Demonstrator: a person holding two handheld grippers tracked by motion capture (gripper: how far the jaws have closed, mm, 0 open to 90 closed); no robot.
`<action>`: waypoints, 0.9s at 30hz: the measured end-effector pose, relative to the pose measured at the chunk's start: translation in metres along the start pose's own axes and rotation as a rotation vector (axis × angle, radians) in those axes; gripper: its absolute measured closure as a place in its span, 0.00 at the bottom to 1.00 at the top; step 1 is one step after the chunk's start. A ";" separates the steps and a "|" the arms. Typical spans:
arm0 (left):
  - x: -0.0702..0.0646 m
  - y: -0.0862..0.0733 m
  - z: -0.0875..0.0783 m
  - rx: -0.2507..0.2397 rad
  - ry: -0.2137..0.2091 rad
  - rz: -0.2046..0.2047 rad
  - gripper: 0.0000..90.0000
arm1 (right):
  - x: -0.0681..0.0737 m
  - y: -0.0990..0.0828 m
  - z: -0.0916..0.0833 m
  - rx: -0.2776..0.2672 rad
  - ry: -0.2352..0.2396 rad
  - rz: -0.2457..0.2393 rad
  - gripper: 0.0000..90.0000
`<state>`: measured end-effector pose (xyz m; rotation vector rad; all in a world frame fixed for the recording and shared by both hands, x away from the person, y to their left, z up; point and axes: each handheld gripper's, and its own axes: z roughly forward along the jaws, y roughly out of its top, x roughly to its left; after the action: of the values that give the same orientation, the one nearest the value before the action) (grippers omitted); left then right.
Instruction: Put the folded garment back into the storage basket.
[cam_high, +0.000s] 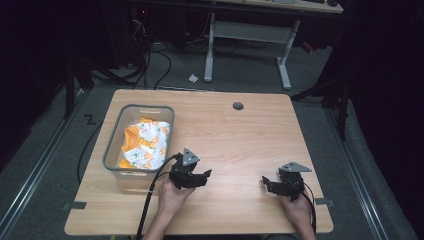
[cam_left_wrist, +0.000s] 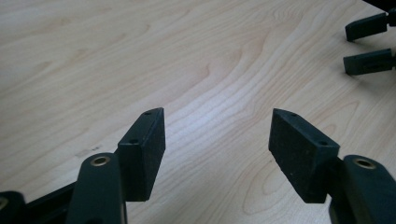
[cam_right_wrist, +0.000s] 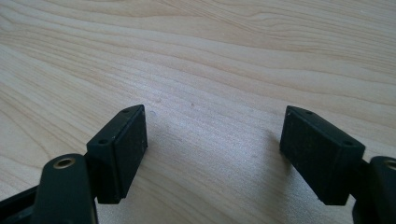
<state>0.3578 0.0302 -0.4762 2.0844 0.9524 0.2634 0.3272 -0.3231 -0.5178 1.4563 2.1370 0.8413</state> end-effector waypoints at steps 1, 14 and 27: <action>-0.001 -0.001 0.001 0.005 0.012 0.009 0.41 | 0.000 0.000 0.000 0.000 0.000 0.000 0.26; -0.005 -0.022 0.027 0.049 0.027 -0.005 0.41 | 0.000 0.000 0.000 0.000 0.000 0.000 0.26; -0.008 -0.033 0.037 0.036 0.107 0.026 0.37 | 0.000 0.000 0.000 0.000 0.000 0.000 0.26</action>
<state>0.3522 0.0147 -0.5239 2.1342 1.0003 0.3779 0.3271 -0.3231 -0.5179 1.4556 2.1372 0.8415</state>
